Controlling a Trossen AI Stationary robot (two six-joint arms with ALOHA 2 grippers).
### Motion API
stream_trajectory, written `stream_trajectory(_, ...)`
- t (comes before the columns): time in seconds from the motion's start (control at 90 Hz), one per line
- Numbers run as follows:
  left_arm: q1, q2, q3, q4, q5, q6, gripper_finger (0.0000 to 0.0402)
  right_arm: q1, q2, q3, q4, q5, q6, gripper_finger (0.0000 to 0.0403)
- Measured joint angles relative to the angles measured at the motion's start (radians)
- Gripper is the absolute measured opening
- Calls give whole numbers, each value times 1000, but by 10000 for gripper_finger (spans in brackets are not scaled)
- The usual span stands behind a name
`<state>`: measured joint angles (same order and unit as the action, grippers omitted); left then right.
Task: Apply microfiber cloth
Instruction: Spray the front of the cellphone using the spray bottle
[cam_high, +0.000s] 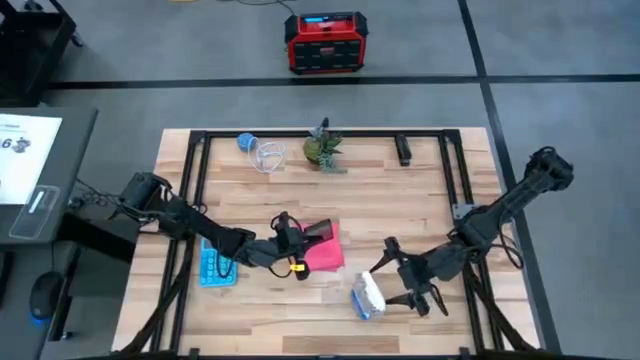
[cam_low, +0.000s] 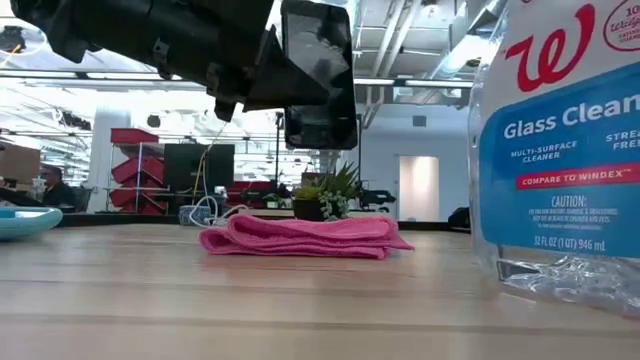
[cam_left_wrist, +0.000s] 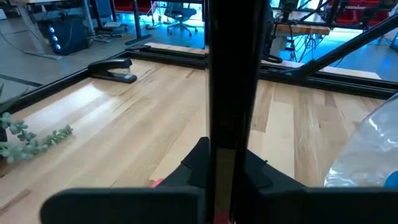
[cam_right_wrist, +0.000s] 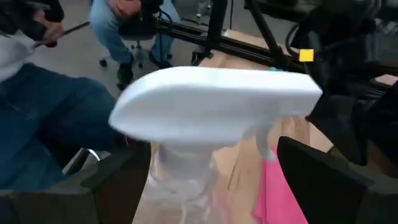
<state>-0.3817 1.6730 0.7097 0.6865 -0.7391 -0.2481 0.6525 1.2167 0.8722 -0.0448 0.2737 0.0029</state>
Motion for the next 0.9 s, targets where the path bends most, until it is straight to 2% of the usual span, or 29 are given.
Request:
stream_trajectory(0.189, 0, 0, 0, 0, 0, 0, 9, -15, 42, 0, 12, 0, 27, 358)
stream_trajectory(0.311, 0, 0, 0, -2, 0, 0, 9, -20, 62, 1, 33, 0, -24, 368)
stream_trajectory(0.689, 1, 1, 2, 39, -1, -9, 9, -18, 65, 0, 70, -10, -56, 370)
stream_trajectory(0.8, 5, 2, 51, 11, -3, -22, 9, -19, 65, 0, 96, -10, -56, 370)
stream_trajectory(0.9, 9, 2, 140, -90, -8, -6, 9, -20, 65, 0, 98, -10, -56, 370)
